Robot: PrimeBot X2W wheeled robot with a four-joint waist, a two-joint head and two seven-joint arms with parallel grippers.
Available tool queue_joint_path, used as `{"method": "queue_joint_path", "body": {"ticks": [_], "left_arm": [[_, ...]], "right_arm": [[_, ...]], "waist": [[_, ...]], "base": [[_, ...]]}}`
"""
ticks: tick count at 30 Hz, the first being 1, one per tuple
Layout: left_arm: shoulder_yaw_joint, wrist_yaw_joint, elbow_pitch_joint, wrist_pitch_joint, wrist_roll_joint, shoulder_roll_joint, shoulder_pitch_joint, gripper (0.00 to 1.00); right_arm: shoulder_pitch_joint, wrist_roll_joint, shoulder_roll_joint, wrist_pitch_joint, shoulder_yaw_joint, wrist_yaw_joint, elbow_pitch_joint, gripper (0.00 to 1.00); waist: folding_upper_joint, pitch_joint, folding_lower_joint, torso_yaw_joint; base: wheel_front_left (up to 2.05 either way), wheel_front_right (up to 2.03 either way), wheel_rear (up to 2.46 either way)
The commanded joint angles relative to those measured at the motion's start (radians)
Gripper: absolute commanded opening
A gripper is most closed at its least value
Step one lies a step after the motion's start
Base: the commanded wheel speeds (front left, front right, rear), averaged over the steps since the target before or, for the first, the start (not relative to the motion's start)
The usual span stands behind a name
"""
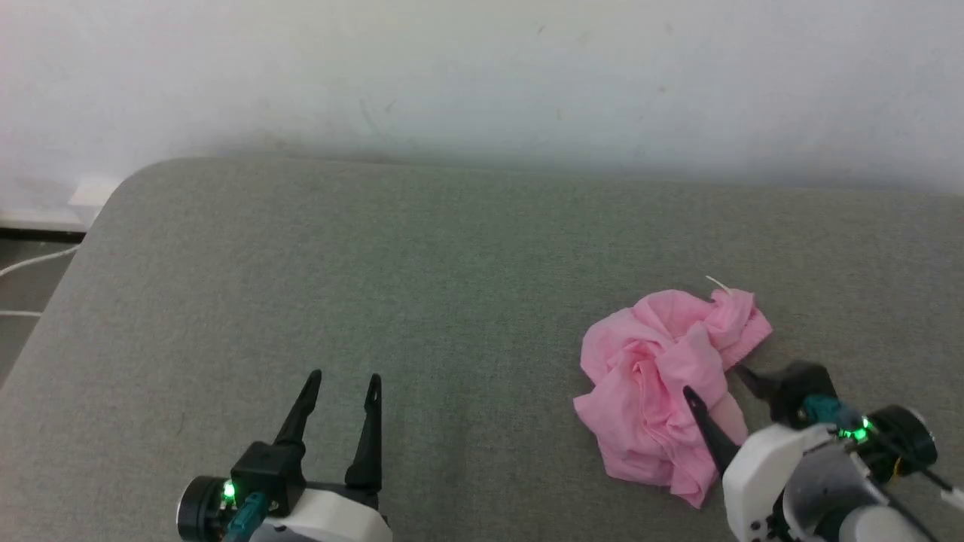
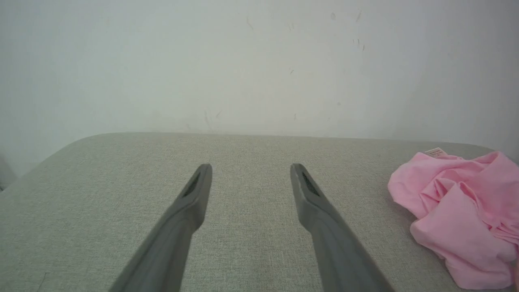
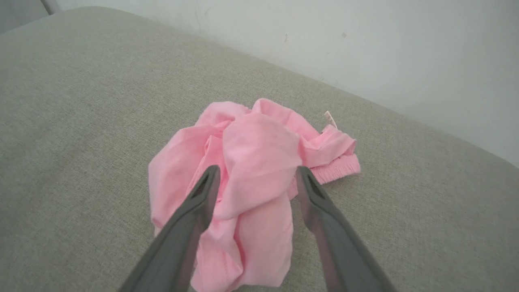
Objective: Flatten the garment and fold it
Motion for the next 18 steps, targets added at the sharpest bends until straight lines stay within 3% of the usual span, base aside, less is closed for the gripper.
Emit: {"method": "queue_joint_path", "body": {"ticks": [1,6,10,11,12,13,18], "left_arm": [[0.010,-0.011,0.002,-0.005,0.013,-0.014,-0.019,1.00],[0.030,-0.039,0.005,-0.005,0.041,-0.057,-0.032,1.00],[0.043,-0.064,0.014,-0.005,0.061,-0.085,-0.040,1.00],[0.047,-0.070,0.018,-0.005,0.066,-0.091,-0.043,1.00],[0.050,-0.076,0.022,-0.005,0.070,-0.097,-0.046,1.00],[0.054,-0.081,0.026,-0.005,0.075,-0.102,-0.048,1.00],[0.077,-0.102,0.045,-0.005,0.094,-0.120,-0.045,1.00]], "right_arm": [[-0.038,0.018,-0.020,0.055,0.007,-0.001,-0.013,1.00],[-0.099,0.069,-0.066,0.262,0.025,-0.001,-0.013,1.00],[-0.125,0.079,-0.091,0.338,0.024,-0.001,-0.001,1.00],[-0.128,0.081,-0.088,0.343,0.012,-0.001,0.005,0.78],[-0.132,0.076,-0.088,0.342,0.006,-0.001,0.008,0.29],[-0.134,0.071,-0.090,0.336,0.005,-0.001,0.008,0.00],[-0.145,0.079,-0.069,0.285,-0.006,-0.001,-0.004,0.00]], "waist": [[0.0000,0.027,-0.0001,0.031],[0.0000,0.057,-0.0001,0.073],[0.0000,0.077,-0.0001,0.099],[0.0000,0.080,-0.0001,0.104],[0.0000,0.083,-0.0001,0.108],[0.0000,0.085,-0.0001,0.112],[0.0000,0.065,-0.0001,0.119]], "base": [[0.00,0.00,0.00],[0.00,0.00,0.00],[0.00,0.00,0.00],[0.00,0.00,0.00],[0.00,0.00,0.00],[0.00,0.00,0.00],[0.00,0.00,0.00]]}}
